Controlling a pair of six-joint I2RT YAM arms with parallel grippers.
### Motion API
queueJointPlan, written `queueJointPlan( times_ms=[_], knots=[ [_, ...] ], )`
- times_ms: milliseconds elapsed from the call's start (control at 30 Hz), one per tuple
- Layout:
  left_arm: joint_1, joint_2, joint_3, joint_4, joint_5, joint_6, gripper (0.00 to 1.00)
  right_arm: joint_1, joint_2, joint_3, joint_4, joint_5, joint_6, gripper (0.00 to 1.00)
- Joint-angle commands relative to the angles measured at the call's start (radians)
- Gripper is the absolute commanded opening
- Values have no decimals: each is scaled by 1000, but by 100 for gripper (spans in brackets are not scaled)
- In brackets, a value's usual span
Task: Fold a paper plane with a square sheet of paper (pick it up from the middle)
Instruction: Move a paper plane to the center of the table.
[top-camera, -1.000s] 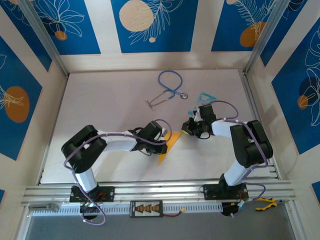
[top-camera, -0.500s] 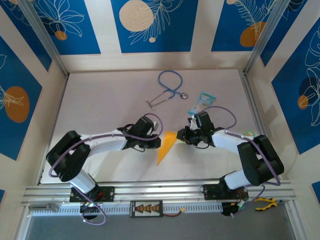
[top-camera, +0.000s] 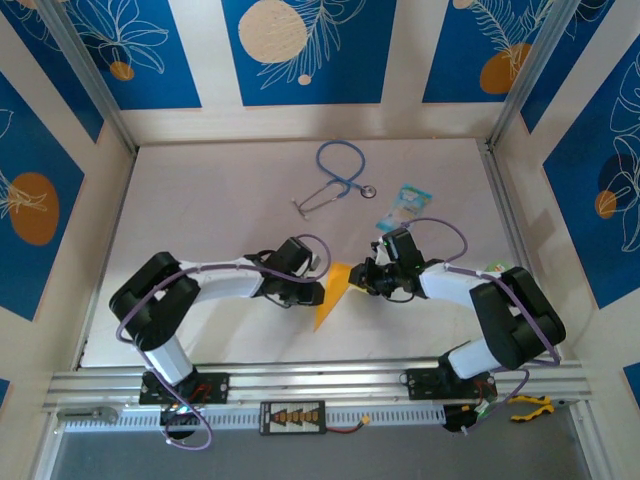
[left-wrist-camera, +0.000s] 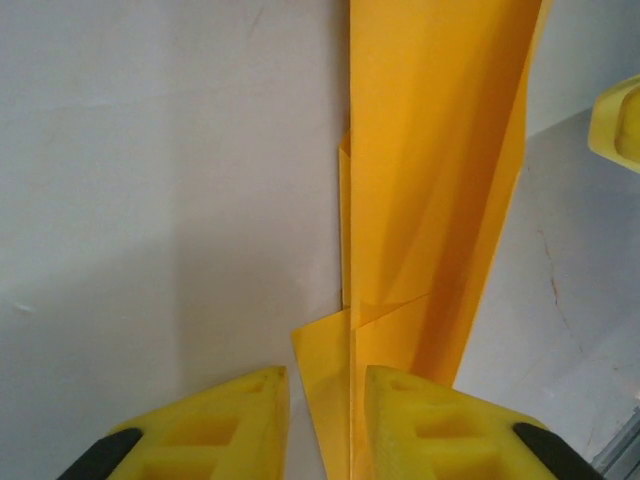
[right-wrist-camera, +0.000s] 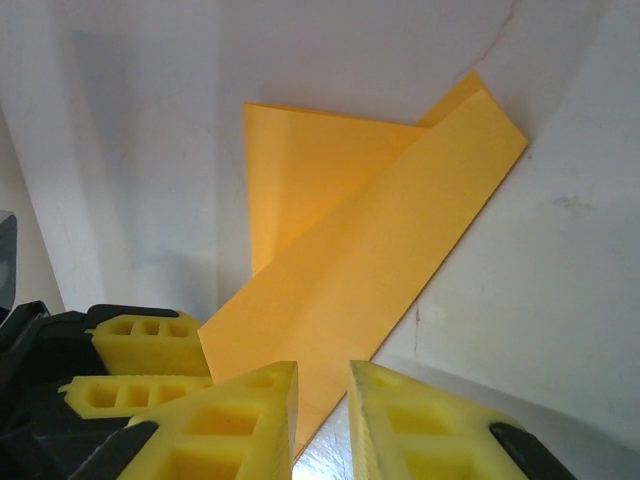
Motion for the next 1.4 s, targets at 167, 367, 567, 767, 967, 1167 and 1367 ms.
queueJointPlan(
  times_ms=[167,367,567,767,967,1167,1367],
  knots=[
    [2,28,28,4,76,17,29,9,24,-18,20,-1,18,22],
    [1,52,35,25,112,17,30,19,50,-22,40,-9,28,22],
    [0,68,35,60,147,4,30,33,75,-22,54,-17,37,22],
    [0,79,29,96,172,-16,28,43,83,-30,67,-19,45,21],
    [0,83,24,110,177,-25,26,47,81,-34,68,-16,49,21],
    [-1,98,26,137,195,-40,25,49,83,-39,70,-19,50,21],
    [-1,108,20,180,212,-68,25,49,83,-46,79,-22,52,21]
  ],
)
